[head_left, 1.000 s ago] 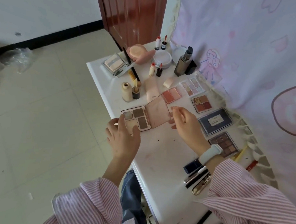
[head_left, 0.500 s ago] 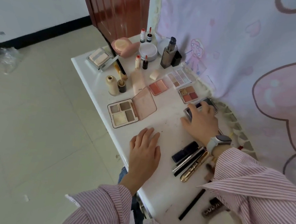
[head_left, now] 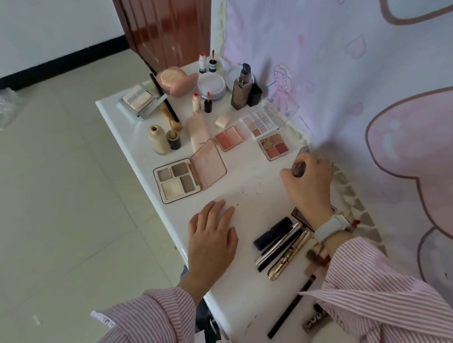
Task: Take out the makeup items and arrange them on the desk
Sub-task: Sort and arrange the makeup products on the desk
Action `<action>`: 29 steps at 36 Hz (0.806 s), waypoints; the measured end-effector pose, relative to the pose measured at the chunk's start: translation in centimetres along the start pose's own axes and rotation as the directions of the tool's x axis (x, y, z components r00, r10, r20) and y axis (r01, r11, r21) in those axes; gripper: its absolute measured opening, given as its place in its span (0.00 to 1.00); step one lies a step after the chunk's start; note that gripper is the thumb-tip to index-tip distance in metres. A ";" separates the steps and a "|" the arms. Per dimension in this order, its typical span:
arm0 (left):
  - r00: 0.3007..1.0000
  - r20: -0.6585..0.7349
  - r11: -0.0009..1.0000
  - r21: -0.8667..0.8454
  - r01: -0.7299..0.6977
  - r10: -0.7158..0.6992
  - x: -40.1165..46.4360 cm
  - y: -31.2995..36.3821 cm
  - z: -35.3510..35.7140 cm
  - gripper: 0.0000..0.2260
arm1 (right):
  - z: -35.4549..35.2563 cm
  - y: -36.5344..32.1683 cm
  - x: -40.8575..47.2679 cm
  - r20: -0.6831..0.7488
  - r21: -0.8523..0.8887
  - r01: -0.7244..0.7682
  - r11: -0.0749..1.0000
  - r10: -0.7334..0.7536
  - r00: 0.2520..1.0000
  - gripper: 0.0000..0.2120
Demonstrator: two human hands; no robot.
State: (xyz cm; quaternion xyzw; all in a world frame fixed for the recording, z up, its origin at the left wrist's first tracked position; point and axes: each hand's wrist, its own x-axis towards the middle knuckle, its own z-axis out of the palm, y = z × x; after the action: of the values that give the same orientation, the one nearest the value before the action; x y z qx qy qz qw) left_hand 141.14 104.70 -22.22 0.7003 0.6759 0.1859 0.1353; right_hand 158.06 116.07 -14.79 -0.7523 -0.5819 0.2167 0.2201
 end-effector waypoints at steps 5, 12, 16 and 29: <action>0.994 -0.031 0.971 -0.221 0.094 -0.103 0.7 0.5 -0.6 0.16 | -2.4 -1.1 -1.8 0.123 0.607 -0.196 0.770 0.152 0.981 0.02; 0.848 0.390 0.382 -0.767 0.515 -0.359 2.7 4.1 -4.5 0.13 | -3.0 0.2 -4.8 0.615 0.783 -0.618 0.071 0.064 0.786 0.08; 0.752 0.574 0.090 -0.773 0.628 -0.323 3.2 4.6 -4.7 0.15 | -2.5 0.7 -6.3 0.675 0.732 -0.670 0.120 -0.003 0.738 0.10; 0.750 0.553 0.118 -0.771 0.626 -0.362 2.5 4.1 -4.2 0.15 | -0.9 -0.2 -7.4 0.652 0.574 -0.487 0.658 -0.008 0.758 0.25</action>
State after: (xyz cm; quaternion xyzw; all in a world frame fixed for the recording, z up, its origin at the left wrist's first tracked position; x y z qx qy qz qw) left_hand 143.02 106.77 -16.47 0.2350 0.6113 0.3996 0.6415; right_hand 156.74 108.84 -13.45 -0.5690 -0.3767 0.6814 0.2647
